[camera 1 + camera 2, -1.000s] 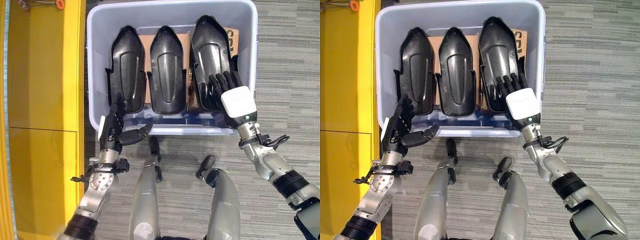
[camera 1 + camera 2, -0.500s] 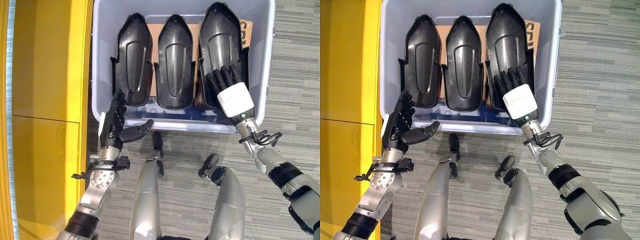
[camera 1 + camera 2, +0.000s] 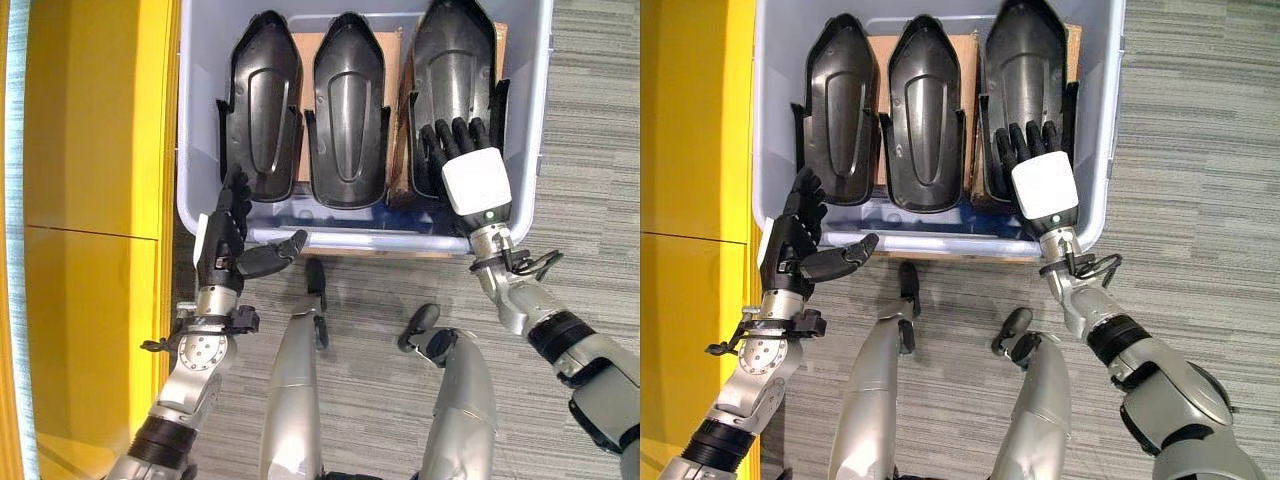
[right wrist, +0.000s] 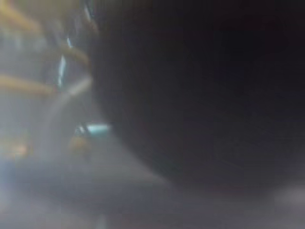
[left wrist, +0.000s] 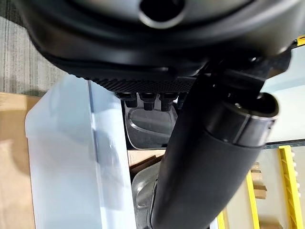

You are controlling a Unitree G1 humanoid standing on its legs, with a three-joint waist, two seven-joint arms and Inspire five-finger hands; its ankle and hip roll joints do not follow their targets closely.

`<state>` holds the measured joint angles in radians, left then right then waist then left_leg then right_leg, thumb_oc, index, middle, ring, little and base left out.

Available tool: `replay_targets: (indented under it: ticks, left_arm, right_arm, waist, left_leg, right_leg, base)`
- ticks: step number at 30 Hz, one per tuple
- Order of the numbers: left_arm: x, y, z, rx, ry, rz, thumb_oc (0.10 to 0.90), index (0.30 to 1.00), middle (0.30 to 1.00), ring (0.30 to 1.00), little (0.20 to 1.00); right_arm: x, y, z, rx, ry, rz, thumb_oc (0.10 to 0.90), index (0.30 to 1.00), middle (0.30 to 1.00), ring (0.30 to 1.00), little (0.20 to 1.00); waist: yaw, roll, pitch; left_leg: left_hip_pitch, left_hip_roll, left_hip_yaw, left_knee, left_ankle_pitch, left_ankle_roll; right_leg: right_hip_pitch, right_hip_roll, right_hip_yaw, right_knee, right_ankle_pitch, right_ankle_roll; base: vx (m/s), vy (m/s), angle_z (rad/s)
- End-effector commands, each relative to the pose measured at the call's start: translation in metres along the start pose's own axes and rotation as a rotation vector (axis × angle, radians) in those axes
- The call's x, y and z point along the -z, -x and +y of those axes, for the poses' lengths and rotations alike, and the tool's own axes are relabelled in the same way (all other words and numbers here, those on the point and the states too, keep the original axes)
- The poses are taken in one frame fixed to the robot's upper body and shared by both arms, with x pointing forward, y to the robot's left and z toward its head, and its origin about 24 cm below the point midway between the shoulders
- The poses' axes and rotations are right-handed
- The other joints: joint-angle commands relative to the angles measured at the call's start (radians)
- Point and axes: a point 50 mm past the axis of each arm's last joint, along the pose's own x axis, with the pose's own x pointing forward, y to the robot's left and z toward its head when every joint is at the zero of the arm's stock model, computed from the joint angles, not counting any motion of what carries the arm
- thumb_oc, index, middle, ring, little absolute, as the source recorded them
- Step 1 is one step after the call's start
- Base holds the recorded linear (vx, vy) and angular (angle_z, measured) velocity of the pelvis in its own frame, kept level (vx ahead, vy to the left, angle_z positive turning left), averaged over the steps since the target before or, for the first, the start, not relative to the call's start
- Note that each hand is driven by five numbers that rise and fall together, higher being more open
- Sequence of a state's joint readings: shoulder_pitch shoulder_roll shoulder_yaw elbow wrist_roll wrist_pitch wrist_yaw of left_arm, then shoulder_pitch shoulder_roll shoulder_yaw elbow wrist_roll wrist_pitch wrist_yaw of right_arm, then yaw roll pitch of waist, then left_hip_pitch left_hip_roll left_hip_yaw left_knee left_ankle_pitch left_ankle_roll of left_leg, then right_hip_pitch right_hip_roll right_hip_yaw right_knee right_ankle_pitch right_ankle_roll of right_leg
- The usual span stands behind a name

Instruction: Move parts from the plastic box to the shelf.

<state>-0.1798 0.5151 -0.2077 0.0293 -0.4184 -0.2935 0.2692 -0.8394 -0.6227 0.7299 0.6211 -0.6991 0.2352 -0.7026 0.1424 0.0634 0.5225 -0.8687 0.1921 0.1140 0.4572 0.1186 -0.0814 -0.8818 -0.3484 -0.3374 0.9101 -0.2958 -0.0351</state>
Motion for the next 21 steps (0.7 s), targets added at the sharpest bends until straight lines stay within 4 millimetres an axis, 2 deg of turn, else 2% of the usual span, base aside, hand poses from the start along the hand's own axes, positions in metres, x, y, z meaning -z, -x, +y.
replay_targets:
  ticks: [1, 8, 19, 20, 21]
  left_arm:
    - [-0.021, 0.001, -0.019, 0.088, 0.044, -0.136, 0.900, 1.000, 1.000, 1.000, 1.000]
    - [-0.023, 0.002, -0.023, 0.097, 0.065, -0.138, 0.900, 1.000, 1.000, 1.000, 1.000]
    - [-0.021, 0.005, -0.013, 0.045, 0.062, -0.128, 0.900, 1.000, 1.000, 1.000, 1.000]
    - [-0.024, 0.003, -0.012, 0.038, 0.056, -0.142, 0.900, 1.000, 1.000, 1.000, 1.000]
    - [-0.024, 0.003, -0.012, 0.030, 0.058, -0.143, 0.900, 1.000, 1.000, 1.000, 1.000]
  right_arm:
    - [0.063, 0.048, 0.047, -0.334, 0.070, 0.345, 0.400, 0.300, 0.300, 0.300, 0.300]
    - [0.050, 0.042, 0.044, -0.226, -0.083, 0.308, 0.400, 0.300, 0.300, 0.300, 0.300]
    - [0.009, 0.043, 0.027, -0.041, -0.293, 0.118, 0.400, 0.300, 0.300, 0.300, 0.300]
    - [0.005, 0.041, 0.022, -0.007, -0.321, 0.107, 0.400, 0.300, 0.300, 0.300, 0.300]
    - [0.002, 0.040, 0.019, 0.012, -0.339, 0.089, 0.400, 0.300, 0.300, 0.300, 0.300]
  waist:
    - [0.051, 0.081, -0.002]
    - [0.040, 0.087, -0.002]
    - [-0.011, 0.046, -0.002]
    - [-0.013, 0.046, -0.002]
    - [-0.018, 0.042, -0.002]
  left_leg:
    - [-0.027, -0.045, 0.015, 0.093, -0.197, 0.039]
    - [0.052, -0.048, 0.025, 0.053, -0.185, 0.033]
    - [0.294, -0.037, 0.054, -0.048, -0.172, 0.017]
    - [0.305, -0.028, 0.063, -0.071, -0.145, 0.023]
    - [0.328, -0.026, 0.066, -0.079, -0.144, 0.021]
  right_leg:
    - [-0.024, 0.044, 0.012, 0.050, -0.034, 0.066]
    - [0.044, 0.062, 0.021, 0.011, -0.026, 0.067]
    - [0.256, 0.107, 0.051, -0.099, -0.019, 0.077]
    - [0.264, 0.115, 0.042, -0.120, 0.005, 0.067]
    - [0.283, 0.116, 0.043, -0.127, 0.004, 0.067]
  base:
    - [-0.03, 0.015, -0.04]
    - [-0.01, 0.009, 0.00]
    - [-0.03, 0.021, -0.06]
    - [-0.08, 0.038, -0.01]
    - [-0.08, 0.035, -0.01]
